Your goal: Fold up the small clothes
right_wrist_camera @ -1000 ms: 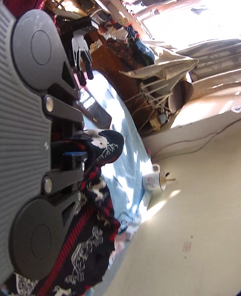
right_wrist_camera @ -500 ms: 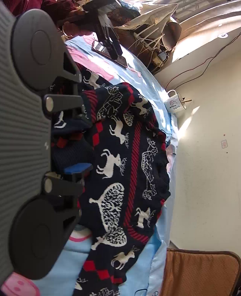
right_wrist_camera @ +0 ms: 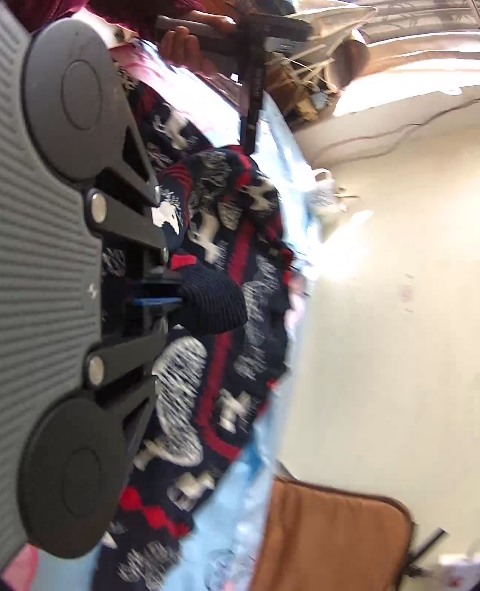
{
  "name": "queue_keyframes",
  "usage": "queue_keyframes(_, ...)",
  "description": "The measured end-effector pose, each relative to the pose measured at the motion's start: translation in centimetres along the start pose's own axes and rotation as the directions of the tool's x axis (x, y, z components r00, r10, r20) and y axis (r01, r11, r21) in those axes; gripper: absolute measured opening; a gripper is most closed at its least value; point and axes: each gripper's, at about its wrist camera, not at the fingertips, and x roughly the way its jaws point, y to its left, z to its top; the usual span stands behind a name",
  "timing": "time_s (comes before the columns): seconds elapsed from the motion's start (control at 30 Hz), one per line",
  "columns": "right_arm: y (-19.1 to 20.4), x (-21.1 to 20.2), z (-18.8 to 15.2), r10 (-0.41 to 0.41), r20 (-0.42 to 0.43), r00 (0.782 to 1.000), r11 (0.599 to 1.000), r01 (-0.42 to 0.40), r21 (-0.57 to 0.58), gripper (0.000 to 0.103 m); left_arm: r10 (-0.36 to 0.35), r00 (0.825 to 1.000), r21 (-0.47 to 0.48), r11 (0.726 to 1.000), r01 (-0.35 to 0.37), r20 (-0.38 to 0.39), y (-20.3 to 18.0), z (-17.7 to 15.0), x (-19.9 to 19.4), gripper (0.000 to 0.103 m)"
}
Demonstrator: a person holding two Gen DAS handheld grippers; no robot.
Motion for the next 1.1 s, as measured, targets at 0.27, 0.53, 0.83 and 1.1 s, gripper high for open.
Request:
queue_keyframes(0.27,-5.8,0.6,3.2,-0.055,0.052,0.997,0.965,0.040,0.258,0.053,-0.049,0.999,-0.045,0.998,0.047,-0.023,0.0,0.1,2.0,0.077)
queue_keyframes(0.53,0.9,20.4,6.8,0.329,-0.134,0.935,0.900,-0.267,0.345,0.033,-0.156,0.987,0.023,0.987,0.157,-0.026,-0.7,-1.2,3.5,0.073)
queue_keyframes(0.83,1.3,31.5,4.3,0.447,-0.242,0.861,0.799,-0.263,0.541,0.031,-0.320,0.940,-0.025,0.947,0.320,-0.120,-1.0,-2.0,4.5,0.075)
queue_keyframes(1.1,5.1,30.5,9.8,0.469,-0.127,0.874,0.843,-0.400,0.359,0.006,-0.224,0.966,-0.173,0.964,0.200,-0.129,1.2,-1.9,6.4,0.018)
